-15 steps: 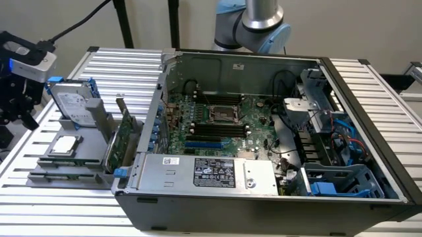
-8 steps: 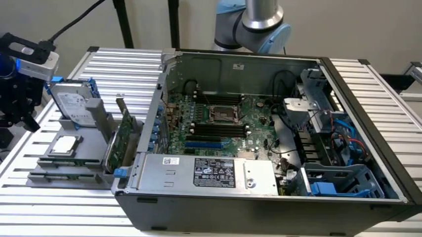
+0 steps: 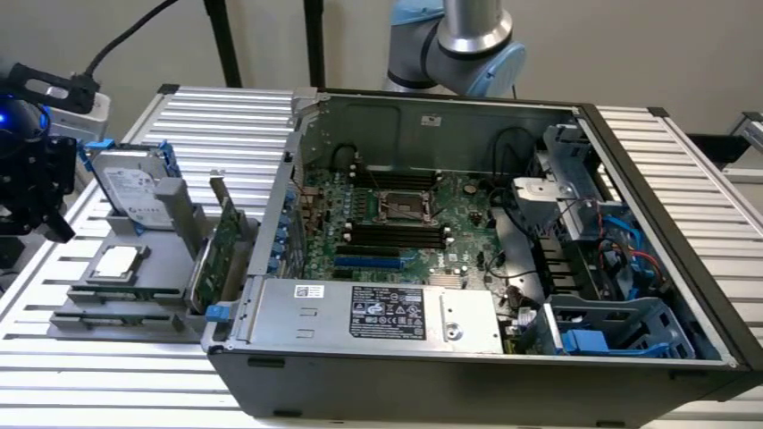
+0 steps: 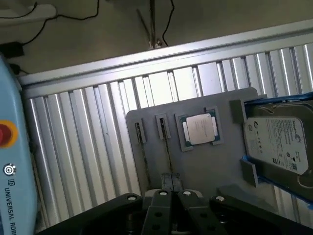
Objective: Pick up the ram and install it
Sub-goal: 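Pick up the ram and move it above insertion slot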
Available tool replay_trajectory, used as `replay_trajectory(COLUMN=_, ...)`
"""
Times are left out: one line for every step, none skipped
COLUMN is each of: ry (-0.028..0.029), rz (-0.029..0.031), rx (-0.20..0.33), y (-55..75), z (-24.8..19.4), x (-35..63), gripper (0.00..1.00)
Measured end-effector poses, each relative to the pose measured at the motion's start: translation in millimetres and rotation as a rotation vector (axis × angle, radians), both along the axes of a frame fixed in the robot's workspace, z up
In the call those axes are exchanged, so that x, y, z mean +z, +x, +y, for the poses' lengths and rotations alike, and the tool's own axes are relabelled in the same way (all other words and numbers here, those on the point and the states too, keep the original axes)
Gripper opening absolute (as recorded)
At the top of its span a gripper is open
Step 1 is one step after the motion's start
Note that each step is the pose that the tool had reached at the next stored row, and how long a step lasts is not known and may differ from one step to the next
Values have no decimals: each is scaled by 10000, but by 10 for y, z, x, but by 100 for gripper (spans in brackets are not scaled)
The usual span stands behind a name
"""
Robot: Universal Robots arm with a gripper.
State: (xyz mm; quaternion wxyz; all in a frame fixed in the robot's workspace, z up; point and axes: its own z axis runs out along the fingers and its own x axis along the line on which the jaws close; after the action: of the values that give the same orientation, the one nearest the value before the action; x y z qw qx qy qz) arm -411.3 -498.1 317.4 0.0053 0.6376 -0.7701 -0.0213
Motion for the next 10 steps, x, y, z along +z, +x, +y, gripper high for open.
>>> replay_trajectory(ry=-1, rz=0, rx=186, y=0, z=0, x=-8, gripper=0)
replay_trajectory(ry=-2, rz=0, rx=366, y=0, z=0, x=-16, gripper=0)
replay_trajectory(ry=-5, rz=0, rx=546, y=0, z=0, x=-24, gripper=0)
replay_trajectory(ry=-8, rz=-1, rx=726, y=0, z=0, x=-32, gripper=0)
replay_trajectory(ry=-11, rz=-3, rx=901, y=0, z=0, x=-41, gripper=0)
replay_trajectory(ry=-16, rz=-5, rx=1073, y=1, z=0, x=-50, gripper=0)
replay_trajectory(ry=-22, rz=-7, rx=1208, y=2, z=0, x=-58, gripper=0)
replay_trajectory(ry=-26, rz=-9, rx=1324, y=5, z=1, x=-66, gripper=0)
replay_trajectory(ry=-31, rz=-11, rx=1426, y=8, z=1, x=-73, gripper=0)
replay_trajectory(ry=-34, rz=-14, rx=1514, y=13, z=0, x=-81, gripper=0)
